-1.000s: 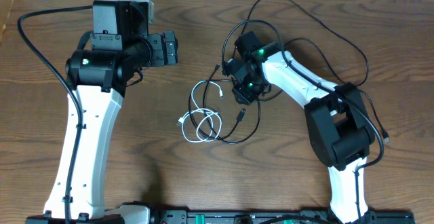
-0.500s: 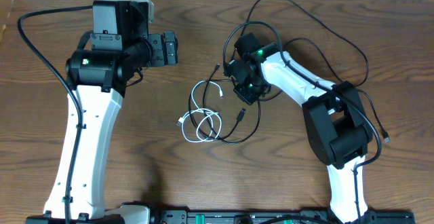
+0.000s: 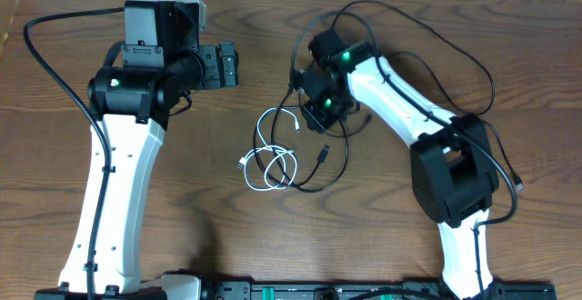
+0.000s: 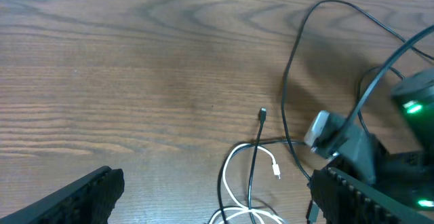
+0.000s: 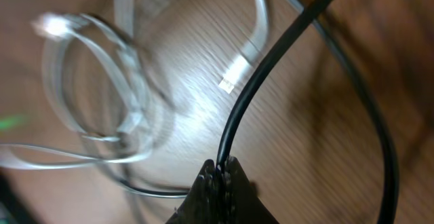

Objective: Untangle cables

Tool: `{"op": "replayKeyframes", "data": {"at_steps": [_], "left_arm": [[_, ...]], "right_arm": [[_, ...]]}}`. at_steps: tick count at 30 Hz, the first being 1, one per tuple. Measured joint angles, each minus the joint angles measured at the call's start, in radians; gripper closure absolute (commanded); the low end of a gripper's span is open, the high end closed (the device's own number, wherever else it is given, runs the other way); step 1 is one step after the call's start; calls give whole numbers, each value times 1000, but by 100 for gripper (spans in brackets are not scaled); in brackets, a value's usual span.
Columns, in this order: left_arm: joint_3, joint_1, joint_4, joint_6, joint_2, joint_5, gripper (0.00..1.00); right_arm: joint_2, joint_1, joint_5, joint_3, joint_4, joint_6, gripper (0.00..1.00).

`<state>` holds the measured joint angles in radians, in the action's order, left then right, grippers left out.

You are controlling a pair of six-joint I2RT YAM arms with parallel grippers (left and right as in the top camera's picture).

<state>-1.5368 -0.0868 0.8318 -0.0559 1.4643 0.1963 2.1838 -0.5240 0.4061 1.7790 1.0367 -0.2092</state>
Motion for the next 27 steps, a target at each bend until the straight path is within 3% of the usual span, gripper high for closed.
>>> {"op": "replayKeyframes", "data": {"at_steps": [7, 15, 20, 27], "left_arm": [[0, 0, 10, 0, 0, 0, 6], [0, 0, 14, 0, 0, 0, 6], [0, 0, 15, 0, 0, 0, 6], [0, 0, 14, 0, 0, 0, 6]], "right_arm": [[-48, 19, 233, 146, 8, 5, 99], [-91, 138, 454, 282, 52, 10, 99], [-164, 254, 357, 303, 147, 22, 99], [-372, 412, -39, 320, 338, 91, 99]]}}
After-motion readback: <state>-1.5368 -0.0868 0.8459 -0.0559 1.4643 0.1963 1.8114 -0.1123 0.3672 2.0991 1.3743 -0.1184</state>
